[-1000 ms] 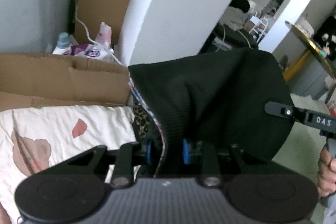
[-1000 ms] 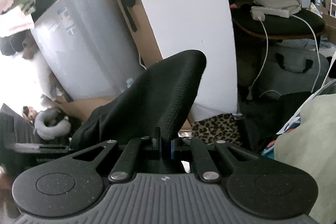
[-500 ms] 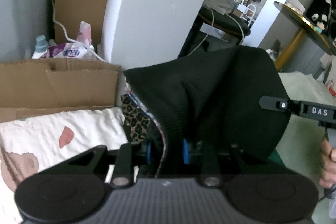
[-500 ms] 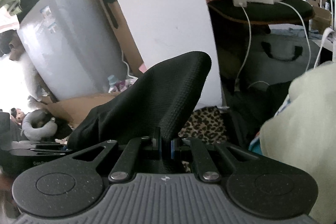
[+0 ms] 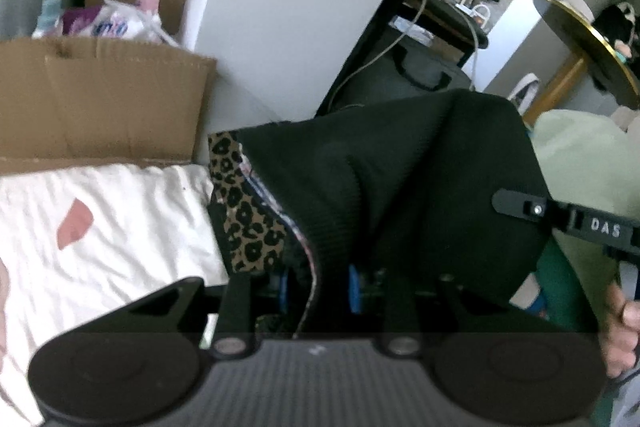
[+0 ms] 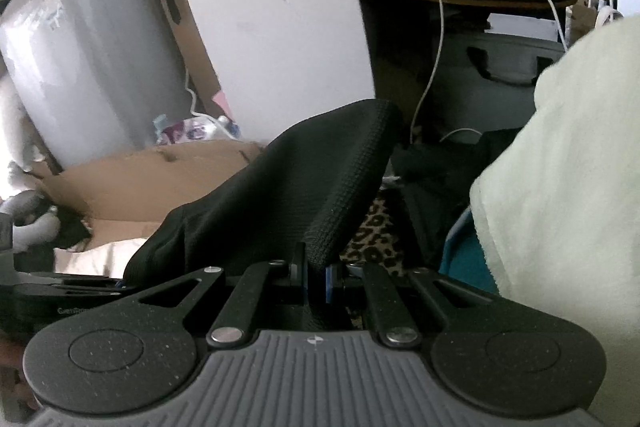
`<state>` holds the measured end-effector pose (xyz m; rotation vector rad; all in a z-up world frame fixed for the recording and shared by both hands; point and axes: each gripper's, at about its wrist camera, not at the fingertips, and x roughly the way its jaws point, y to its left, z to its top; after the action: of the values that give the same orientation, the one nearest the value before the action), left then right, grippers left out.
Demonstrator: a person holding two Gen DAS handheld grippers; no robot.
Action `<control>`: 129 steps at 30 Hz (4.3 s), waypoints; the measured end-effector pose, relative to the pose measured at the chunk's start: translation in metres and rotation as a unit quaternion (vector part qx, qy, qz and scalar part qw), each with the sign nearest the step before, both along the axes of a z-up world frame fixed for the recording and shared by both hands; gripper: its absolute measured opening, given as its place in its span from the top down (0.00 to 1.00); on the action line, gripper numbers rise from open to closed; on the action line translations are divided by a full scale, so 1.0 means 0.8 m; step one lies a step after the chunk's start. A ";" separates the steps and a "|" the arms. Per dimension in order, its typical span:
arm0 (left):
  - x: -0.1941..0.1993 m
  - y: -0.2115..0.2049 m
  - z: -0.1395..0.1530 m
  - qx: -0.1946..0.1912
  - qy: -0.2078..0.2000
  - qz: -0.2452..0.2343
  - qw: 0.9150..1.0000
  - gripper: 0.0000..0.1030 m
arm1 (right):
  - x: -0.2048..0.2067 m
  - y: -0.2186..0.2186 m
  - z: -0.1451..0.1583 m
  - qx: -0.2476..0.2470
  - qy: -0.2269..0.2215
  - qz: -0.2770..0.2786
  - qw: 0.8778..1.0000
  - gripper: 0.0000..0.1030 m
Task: Fold clothes
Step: 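Lift the black shorts off the sheet with both tools, then carry the held shorts with both tools toward the teal garment pile, then lower the shorts onto the clothes pile and open both tools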
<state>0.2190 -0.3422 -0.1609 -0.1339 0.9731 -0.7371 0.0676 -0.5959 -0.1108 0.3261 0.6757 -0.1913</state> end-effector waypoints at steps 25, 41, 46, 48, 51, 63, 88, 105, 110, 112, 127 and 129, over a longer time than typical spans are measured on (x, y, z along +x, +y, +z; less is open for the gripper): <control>0.129 -0.032 -0.101 -0.033 0.028 0.023 0.999 0.72 | 0.158 -0.057 -0.108 -0.066 0.052 -0.034 0.996 0.94; 0.163 -0.034 -0.150 -0.028 0.046 0.052 0.997 0.72 | 0.239 -0.127 -0.183 -0.026 0.076 -0.049 0.996 0.94; 0.171 -0.039 -0.162 -0.011 0.056 0.062 0.996 0.72 | 0.263 -0.130 -0.206 -0.054 0.092 -0.070 0.992 0.89; 0.177 -0.040 -0.164 -0.009 0.060 0.056 0.997 0.71 | 0.261 -0.128 -0.203 -0.069 0.083 -0.085 0.991 0.79; 0.184 -0.037 -0.166 -0.016 0.067 0.051 0.996 0.70 | 0.249 -0.123 -0.192 -0.070 0.055 -0.082 0.993 0.72; 0.218 -0.026 -0.170 -0.062 0.097 0.082 0.990 0.54 | 0.158 -0.049 -0.232 -0.060 -0.005 -0.041 0.997 0.58; 0.204 -0.006 -0.124 -0.012 -0.011 0.025 1.000 0.78 | 0.077 -0.014 -0.266 -0.067 -0.027 -0.068 0.995 0.46; 0.188 -0.035 -0.200 0.051 -0.007 -0.028 0.998 0.83 | 0.129 -0.007 -0.285 -0.098 -0.010 -0.058 0.993 0.41; 0.186 -0.025 -0.189 0.090 -0.035 -0.021 0.995 0.73 | 0.108 -0.012 -0.288 -0.120 0.012 -0.068 0.990 0.36; 0.184 -0.017 -0.182 0.079 -0.028 -0.020 0.996 0.75 | 0.094 -0.019 -0.290 -0.119 0.024 -0.076 0.990 0.36; 0.110 -0.041 -0.156 0.052 -0.057 -0.059 0.995 0.66 | 0.016 -0.002 -0.257 -0.107 0.005 -0.077 0.991 0.37; 0.100 -0.047 -0.164 0.053 -0.052 -0.067 0.995 0.67 | 0.016 0.000 -0.261 -0.102 0.006 -0.073 0.992 0.37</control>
<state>0.2991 -0.3795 -0.2920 0.0627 0.9265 -0.8050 0.0803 -0.5957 -0.3198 0.1778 0.6394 -0.3990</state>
